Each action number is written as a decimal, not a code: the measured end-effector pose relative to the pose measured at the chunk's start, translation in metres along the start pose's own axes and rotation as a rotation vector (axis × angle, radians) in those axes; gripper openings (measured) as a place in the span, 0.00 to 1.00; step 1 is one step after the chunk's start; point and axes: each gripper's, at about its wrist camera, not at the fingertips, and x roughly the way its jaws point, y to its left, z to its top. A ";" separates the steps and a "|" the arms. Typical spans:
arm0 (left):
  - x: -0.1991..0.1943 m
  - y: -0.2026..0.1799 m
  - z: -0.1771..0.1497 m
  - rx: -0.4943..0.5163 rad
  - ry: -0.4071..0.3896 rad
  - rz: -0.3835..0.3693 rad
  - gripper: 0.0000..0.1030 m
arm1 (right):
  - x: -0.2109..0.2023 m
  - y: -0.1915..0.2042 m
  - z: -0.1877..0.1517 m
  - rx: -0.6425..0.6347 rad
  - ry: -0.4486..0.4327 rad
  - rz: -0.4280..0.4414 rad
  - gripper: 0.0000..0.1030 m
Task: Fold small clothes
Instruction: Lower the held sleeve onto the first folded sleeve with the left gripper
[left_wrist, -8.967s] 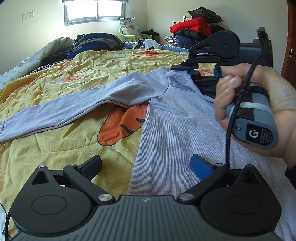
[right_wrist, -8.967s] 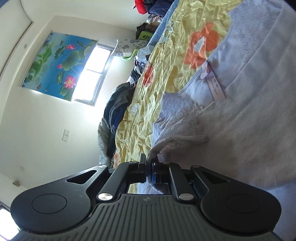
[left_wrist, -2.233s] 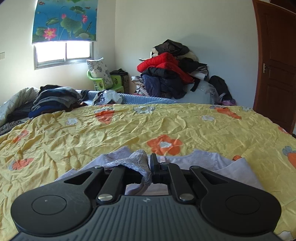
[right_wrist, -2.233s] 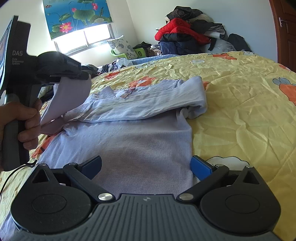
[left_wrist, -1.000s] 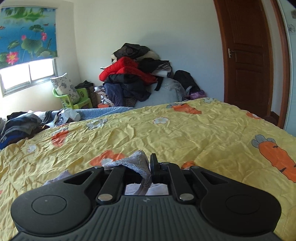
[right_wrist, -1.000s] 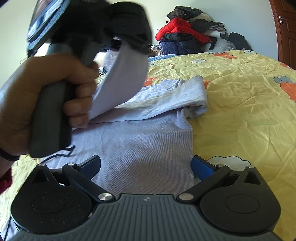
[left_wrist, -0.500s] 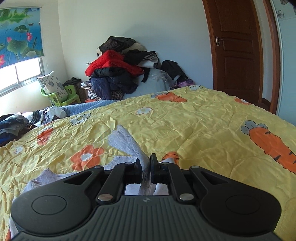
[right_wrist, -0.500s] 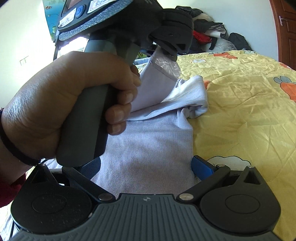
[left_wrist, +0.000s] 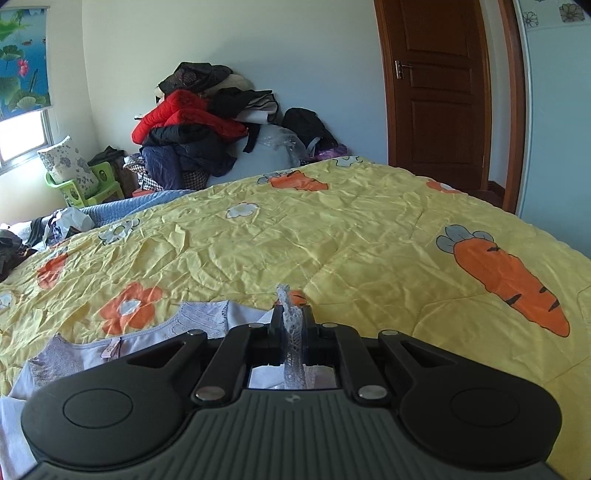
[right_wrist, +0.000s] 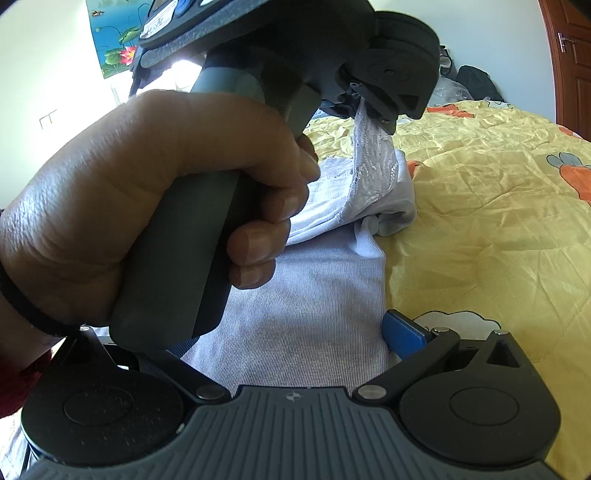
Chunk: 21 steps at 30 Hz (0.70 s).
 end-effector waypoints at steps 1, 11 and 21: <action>-0.001 0.000 0.000 -0.004 0.002 -0.003 0.07 | 0.000 0.000 0.000 0.000 0.000 0.000 1.00; -0.004 0.004 0.002 -0.040 0.026 -0.014 0.08 | 0.000 0.000 0.000 -0.001 0.000 0.000 1.00; -0.022 0.030 0.001 -0.078 0.017 -0.001 0.10 | 0.000 -0.001 0.000 0.004 -0.002 0.004 1.00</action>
